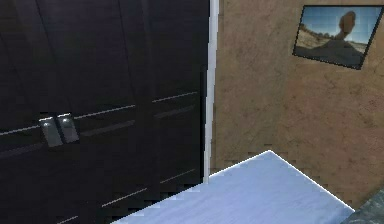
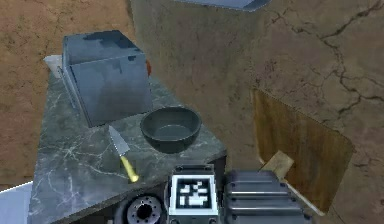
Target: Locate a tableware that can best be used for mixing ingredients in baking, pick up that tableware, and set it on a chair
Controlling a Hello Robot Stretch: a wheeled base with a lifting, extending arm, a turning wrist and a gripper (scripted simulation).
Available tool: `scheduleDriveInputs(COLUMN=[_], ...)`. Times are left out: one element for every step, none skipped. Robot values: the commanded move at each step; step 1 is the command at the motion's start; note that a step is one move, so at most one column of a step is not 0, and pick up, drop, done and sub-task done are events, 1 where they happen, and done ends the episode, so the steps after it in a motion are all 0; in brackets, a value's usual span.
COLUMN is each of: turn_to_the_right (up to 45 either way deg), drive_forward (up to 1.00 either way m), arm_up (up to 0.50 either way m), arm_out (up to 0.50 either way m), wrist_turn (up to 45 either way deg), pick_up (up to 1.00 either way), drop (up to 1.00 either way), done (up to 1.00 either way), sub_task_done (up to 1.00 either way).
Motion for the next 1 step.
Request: scheduleDriveInputs(turn_to_the_right=[0.0], drive_forward=[0.00], arm_up=[0.00], arm_out=[0.20], wrist_turn=[0.0], pick_up=[0.00], drop=[0.00], done=[0.00], sub_task_done=[0.00])
